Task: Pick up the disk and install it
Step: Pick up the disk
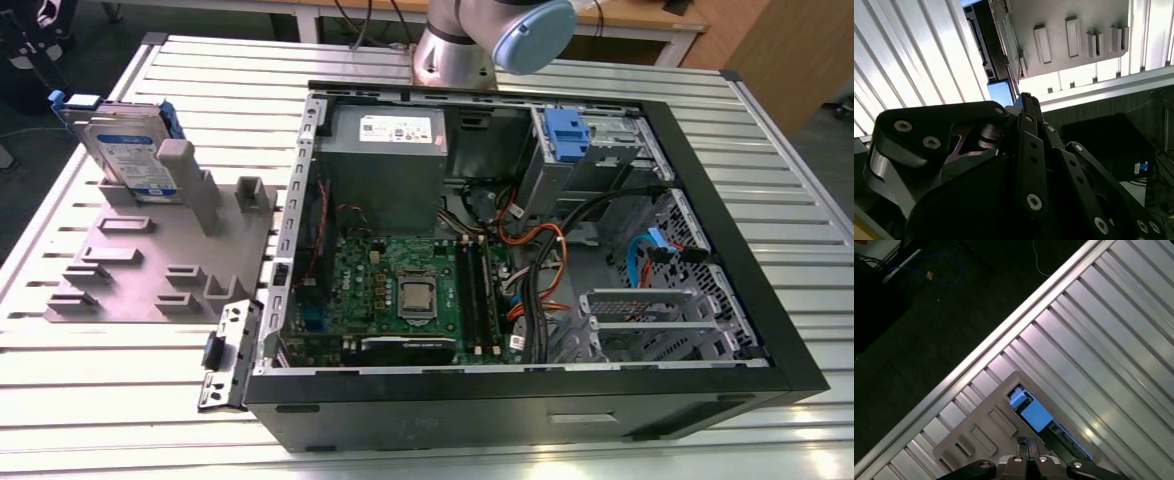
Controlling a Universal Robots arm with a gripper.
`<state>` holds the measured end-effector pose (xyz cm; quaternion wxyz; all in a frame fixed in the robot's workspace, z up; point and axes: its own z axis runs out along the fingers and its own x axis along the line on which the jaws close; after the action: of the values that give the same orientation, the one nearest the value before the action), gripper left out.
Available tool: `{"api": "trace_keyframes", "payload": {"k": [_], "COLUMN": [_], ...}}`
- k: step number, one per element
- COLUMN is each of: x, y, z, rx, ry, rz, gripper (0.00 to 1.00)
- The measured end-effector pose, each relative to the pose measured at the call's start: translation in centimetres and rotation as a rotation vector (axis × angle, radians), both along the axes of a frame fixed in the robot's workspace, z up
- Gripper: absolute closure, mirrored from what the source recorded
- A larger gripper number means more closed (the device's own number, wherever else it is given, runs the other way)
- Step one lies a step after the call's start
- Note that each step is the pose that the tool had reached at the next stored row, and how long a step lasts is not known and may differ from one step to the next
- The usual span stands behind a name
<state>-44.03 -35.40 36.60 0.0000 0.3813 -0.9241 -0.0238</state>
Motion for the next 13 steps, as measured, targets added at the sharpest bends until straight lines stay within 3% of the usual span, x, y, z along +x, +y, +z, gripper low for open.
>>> {"api": "trace_keyframes", "payload": {"k": [13], "x": [0.0], "y": [0.0], "z": [0.0], "rx": [0.0001], "ry": [0.0], "rz": [0.054], "gripper": [0.89]}}
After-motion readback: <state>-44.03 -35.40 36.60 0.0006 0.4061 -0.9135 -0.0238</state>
